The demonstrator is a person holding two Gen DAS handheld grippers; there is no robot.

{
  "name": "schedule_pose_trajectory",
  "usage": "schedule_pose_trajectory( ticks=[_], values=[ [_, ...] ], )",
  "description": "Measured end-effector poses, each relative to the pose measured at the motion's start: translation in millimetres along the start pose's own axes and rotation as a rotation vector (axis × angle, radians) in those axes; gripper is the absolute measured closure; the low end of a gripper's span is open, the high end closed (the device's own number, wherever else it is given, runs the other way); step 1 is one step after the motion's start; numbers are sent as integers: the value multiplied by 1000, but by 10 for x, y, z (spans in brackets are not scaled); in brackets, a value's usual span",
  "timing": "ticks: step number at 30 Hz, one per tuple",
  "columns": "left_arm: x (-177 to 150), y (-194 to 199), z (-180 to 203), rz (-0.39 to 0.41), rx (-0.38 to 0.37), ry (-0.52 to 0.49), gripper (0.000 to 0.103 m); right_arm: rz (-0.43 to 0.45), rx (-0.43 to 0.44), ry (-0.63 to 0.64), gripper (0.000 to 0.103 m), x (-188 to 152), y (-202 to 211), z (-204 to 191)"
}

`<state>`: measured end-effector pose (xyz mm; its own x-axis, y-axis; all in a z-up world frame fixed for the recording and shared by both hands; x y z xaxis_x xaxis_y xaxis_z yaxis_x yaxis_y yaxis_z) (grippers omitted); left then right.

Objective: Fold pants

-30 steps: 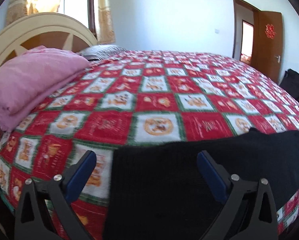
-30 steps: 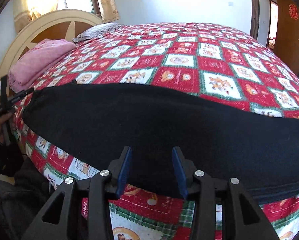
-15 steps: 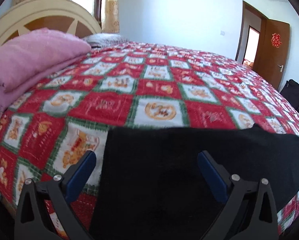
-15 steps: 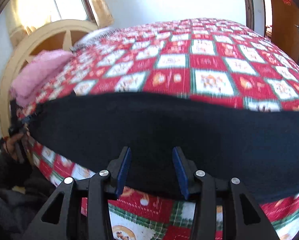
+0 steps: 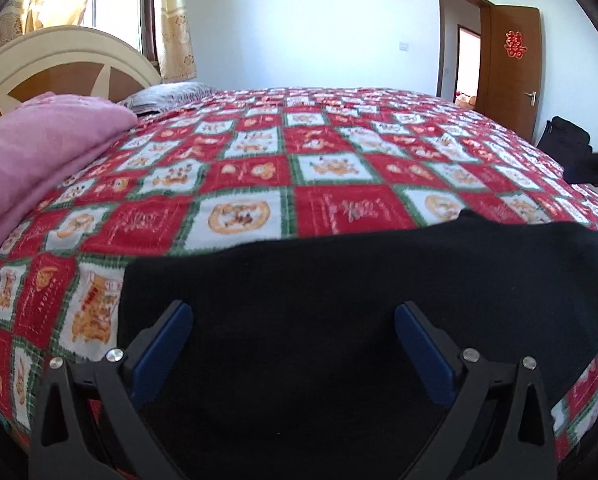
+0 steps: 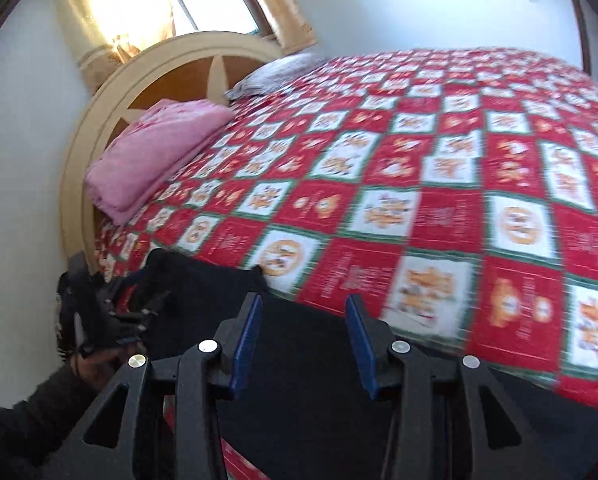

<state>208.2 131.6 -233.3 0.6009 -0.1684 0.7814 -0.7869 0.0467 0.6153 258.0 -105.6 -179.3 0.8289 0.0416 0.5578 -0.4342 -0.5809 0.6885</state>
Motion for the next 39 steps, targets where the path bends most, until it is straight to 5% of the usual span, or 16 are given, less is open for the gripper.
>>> schedule_pose_trajectory(
  ticks=[8,15,18,20,23,31,39],
  values=[
    [4,58,-44,30,12,-18,0,-128,70,-151,58,118,-871,-73],
    [16,50,-68,37,17,-15,0,-217,136,-226,58,25,-1205,-160],
    [36,67,-77,44,19,-15,0,-255,125,-227,85,-63,-1338,-192],
    [41,68,-101,44,24,-12,0,-229,133,-243,96,-28,-1318,-192],
    [4,9,-121,20,25,-15,0,-168,142,-242,98,89,-1234,-224],
    [-12,-5,-118,38,39,-28,0,-145,62,-230,99,72,-1410,-38],
    [-15,-7,-114,32,38,-27,0,-106,15,-81,94,-14,-1035,-240]
  ],
)
Point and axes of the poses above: each gripper's, at about its wrist camera, not at the fingertips, and y roughly against the way its jaws point, z to its right, x to its top, the point moved 9 cm from there along -y, roughly the way its jaws point, and after that the axes turned 6 degrees about -y, right-handed, at the moved point
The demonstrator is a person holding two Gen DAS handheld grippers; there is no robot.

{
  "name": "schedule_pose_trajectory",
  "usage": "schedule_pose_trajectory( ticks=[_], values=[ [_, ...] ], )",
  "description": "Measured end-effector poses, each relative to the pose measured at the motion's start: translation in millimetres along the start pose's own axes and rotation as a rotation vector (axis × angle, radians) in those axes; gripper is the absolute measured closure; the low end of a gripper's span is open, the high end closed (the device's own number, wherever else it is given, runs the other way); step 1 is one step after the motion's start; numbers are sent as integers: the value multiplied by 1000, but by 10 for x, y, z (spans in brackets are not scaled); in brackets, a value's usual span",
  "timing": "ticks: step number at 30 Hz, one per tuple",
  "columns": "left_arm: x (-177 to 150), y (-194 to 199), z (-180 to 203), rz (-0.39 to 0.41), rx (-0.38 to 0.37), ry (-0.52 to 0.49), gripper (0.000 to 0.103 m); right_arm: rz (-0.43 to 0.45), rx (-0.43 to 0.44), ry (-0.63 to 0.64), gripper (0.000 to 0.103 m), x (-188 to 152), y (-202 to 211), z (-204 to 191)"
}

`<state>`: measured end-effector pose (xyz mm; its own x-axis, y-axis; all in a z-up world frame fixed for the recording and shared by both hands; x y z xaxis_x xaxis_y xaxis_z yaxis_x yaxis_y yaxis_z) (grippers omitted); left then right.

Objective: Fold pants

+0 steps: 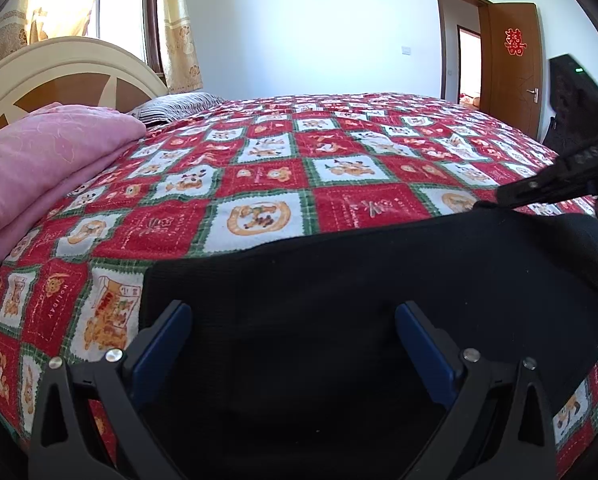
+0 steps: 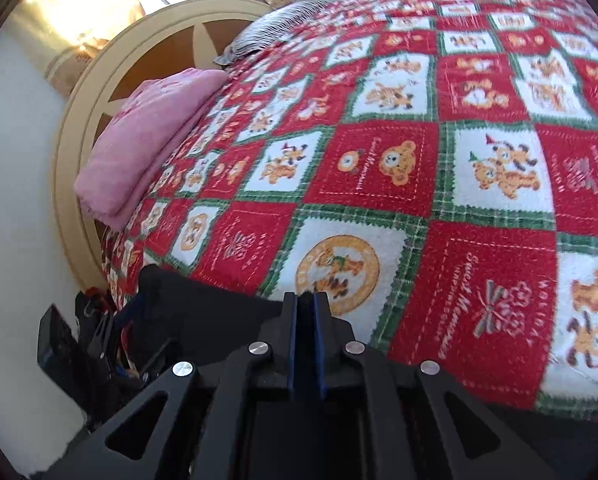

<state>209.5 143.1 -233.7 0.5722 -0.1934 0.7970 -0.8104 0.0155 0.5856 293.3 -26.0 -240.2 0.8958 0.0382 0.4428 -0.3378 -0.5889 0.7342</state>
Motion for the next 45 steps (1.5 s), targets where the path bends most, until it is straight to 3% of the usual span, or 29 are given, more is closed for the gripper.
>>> schedule_pose_trajectory(
  ticks=[6,10,13,21,29,33,36,38,39,41,45],
  values=[
    [1,-1,1,0,2,-1,0,11,-1,117,89,-523,349,-164],
    [0,0,1,-1,2,-1,0,-56,-19,208,73,-968,326,-236],
    [-3,0,-1,-1,2,-1,0,-93,-40,240,71,-1218,241,-186],
    [-5,0,-12,-1,0,-1,0,-73,-13,218,71,-1445,294,-162],
    [-45,50,-134,-7,22,20,0,-5,16,149,71,-1372,451,-113],
    [-52,59,-154,6,27,22,0,-14,42,144,71,-1402,398,-42],
    [15,150,-213,44,55,23,0,-10,23,156,71,-1398,441,-86],
    [-26,92,-296,12,75,31,0,0,-1,188,71,-1401,491,-104],
    [-70,27,-318,-17,68,41,0,1,-9,198,71,-1406,507,-96],
    [-133,-8,-390,-3,23,121,0,-13,-11,194,70,-1431,515,-19],
    [-160,-21,-394,-11,-12,146,0,-12,10,167,70,-1441,618,42]
  ],
)
Point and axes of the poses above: each gripper's, at about its wrist camera, not at the fingertips, and y roughly against the way its jaws point, z to its right, x to its top, the point moved 9 cm from there along -y, roughly the way its jaws point, and after that the axes turned 6 degrees about -y, right-handed, at the moved point
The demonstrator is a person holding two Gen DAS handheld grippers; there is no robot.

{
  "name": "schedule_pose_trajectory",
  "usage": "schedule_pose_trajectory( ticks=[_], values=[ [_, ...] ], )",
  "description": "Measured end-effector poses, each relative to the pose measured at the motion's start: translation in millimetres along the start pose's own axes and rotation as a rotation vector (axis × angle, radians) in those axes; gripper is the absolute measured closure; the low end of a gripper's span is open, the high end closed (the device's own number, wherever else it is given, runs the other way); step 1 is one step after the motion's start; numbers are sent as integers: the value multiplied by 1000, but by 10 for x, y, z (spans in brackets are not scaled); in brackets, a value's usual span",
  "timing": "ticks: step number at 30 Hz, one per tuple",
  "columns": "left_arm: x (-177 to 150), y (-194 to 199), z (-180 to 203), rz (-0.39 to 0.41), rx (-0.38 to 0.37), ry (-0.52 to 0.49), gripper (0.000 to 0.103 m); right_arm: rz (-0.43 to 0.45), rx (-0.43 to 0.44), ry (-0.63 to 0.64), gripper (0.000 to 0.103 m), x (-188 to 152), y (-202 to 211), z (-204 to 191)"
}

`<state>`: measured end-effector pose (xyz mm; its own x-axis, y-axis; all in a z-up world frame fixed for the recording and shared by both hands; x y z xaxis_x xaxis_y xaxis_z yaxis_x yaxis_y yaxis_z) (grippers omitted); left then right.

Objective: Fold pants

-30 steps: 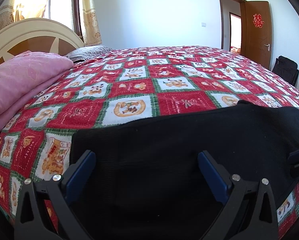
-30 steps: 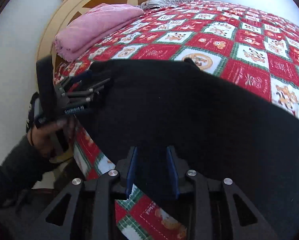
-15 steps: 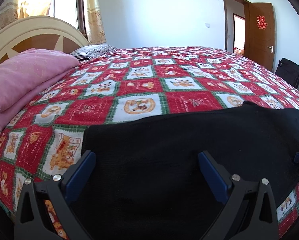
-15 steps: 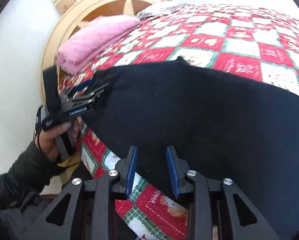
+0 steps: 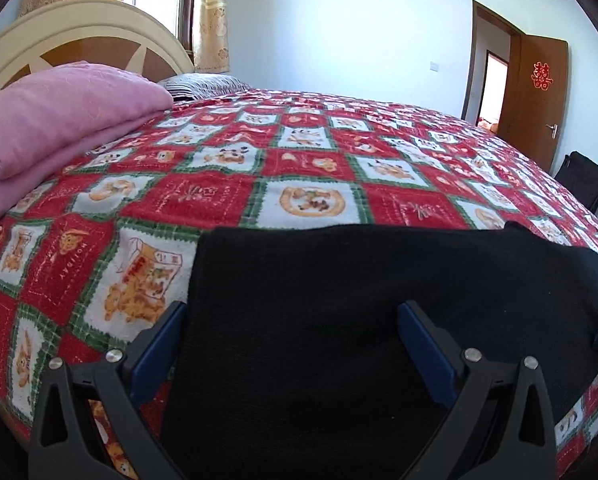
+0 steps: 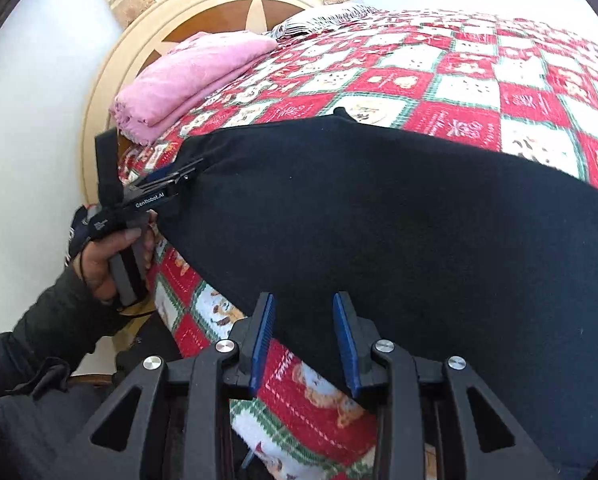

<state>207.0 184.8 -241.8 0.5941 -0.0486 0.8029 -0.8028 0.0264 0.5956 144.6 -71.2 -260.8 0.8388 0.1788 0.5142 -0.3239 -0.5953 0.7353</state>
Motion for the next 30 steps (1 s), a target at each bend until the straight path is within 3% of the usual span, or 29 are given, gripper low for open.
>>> schedule_pose_trajectory(
  ticks=[4,9,13,16,19,22,24,27,30],
  values=[
    [-4,20,20,5,12,1,0,66,-98,28,69,33,363,151],
    [5,12,18,6,19,7,0,209,-205,-69,62,100,1303,764],
    [39,34,17,11,29,-6,0,363,-423,-245,61,-17,2324,1666],
    [160,112,-110,49,97,-28,0,436,-601,-348,61,-191,3027,2310],
    [177,110,-285,41,96,41,0,500,-738,-493,61,-394,3711,2955],
    [76,5,-346,-2,73,103,0,476,-743,-613,61,-560,4005,3467],
    [41,-50,-321,-13,82,89,0,448,-668,-686,61,-646,4001,3697],
    [51,-80,-321,-17,80,87,0,418,-511,-756,61,-720,3839,3791],
    [57,-81,-330,-12,84,92,0,378,-516,-725,61,-770,3662,3749]
  ],
)
Point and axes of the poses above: each gripper's, at about its wrist camera, not at the fingertips, and y roughly against the way its jaws point, z to its right, x to its top, the point moved 9 cm from there along -y, roughly the way its jaws point, and after that the axes turned 6 degrees about -y, right-handed, at the moved point
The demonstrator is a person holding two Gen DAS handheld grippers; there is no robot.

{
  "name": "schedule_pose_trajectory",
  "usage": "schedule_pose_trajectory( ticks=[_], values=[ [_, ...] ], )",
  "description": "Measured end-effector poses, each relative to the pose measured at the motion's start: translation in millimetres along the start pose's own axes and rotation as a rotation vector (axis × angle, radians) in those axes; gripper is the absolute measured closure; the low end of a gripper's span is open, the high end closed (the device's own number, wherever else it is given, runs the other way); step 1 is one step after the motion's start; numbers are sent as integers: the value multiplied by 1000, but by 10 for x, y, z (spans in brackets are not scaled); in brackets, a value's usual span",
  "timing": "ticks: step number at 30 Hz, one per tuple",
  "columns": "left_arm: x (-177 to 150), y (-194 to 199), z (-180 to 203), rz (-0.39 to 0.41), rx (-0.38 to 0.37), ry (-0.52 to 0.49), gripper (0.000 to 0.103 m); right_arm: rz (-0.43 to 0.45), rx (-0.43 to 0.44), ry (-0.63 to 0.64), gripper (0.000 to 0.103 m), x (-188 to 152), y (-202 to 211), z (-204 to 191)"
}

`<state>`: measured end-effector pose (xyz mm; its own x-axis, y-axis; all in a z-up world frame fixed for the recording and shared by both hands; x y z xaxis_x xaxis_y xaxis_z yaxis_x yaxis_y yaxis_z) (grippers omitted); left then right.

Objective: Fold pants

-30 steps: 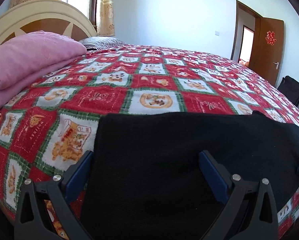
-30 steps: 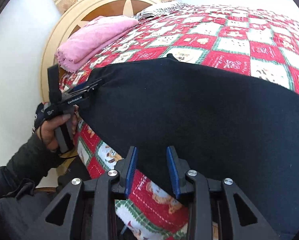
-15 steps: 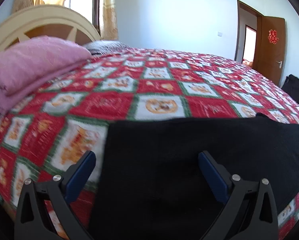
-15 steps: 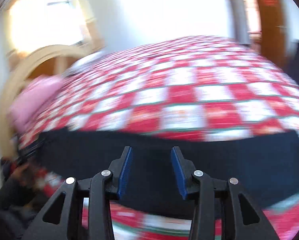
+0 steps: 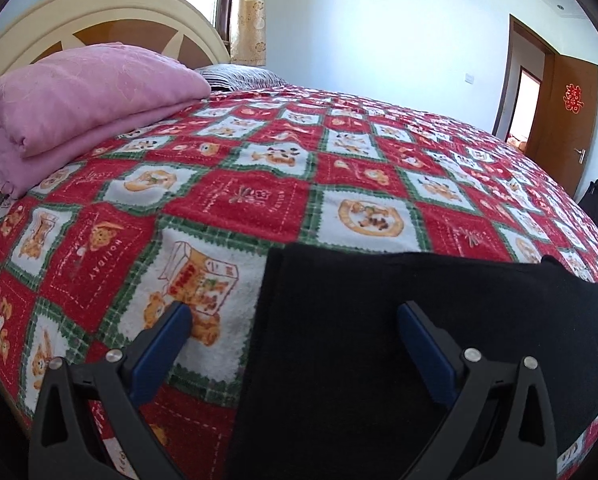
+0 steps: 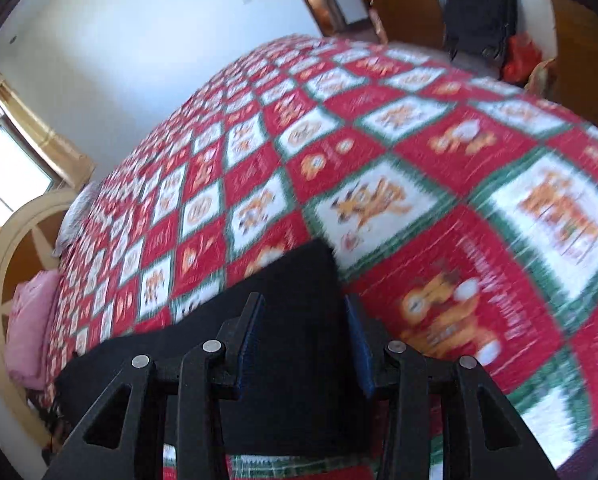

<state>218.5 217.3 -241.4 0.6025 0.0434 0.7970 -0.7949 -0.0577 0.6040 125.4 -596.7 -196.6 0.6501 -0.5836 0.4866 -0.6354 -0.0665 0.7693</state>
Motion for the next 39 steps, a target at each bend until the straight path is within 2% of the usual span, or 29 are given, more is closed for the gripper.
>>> schedule_pose_trajectory(
  ticks=[3,4,5,7,11,15,16,18,19,20,21,24,25,26,28,32,35,39],
  values=[
    [-9,3,-4,11,0,0,0,14,13,-11,62,-28,15,6],
    [-11,1,-9,13,-4,3,0,8,25,-17,70,-23,32,16],
    [-16,-2,-12,17,-5,5,0,-1,44,-25,91,-43,37,13],
    [-19,-4,-11,24,-6,4,0,27,97,-49,92,-6,131,17],
    [-19,-5,-10,27,-6,5,0,105,97,-48,96,53,280,59],
    [-20,-3,-7,25,-6,6,0,66,65,-67,95,-27,76,213],
    [-23,1,-7,23,-3,7,0,74,66,-48,95,-32,97,183],
    [-24,5,2,21,1,0,0,75,64,-50,87,-37,172,150],
    [-26,-2,0,20,-1,0,0,96,34,-48,77,-37,247,146],
    [-21,-5,-3,20,-3,2,0,131,1,-41,61,-22,335,139],
    [-19,-11,-6,21,-4,4,0,164,-21,-32,56,-18,420,115],
    [-17,-15,-9,27,-11,3,0,263,-16,46,55,-96,747,-177],
    [-16,-20,-12,30,-15,3,0,271,6,83,55,-158,796,-327],
    [-13,-22,-15,31,-19,4,0,256,35,121,55,-238,792,-486],
    [-6,-8,-15,27,-12,3,0,160,112,224,55,-521,621,-923],
    [64,83,-70,33,48,-47,0,42,140,377,55,-1009,220,-1466],
    [92,106,-107,8,28,-59,0,2,176,404,55,-1253,-18,-1709],
    [24,6,-150,-45,-37,11,0,-29,194,399,55,-1420,-228,-1830]
  ],
)
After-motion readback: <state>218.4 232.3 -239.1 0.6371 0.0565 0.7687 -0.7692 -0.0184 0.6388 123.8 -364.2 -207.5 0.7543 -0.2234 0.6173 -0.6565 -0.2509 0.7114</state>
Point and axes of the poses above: each gripper's, at about its wrist camera, not at the fingertips, and y roughly against the way its jaws point, z to its right, x to its top, the point moved 9 cm from there along -y, roughly the way its jaws point, and after that the axes turned 6 degrees about -y, right-handed, at the moved point
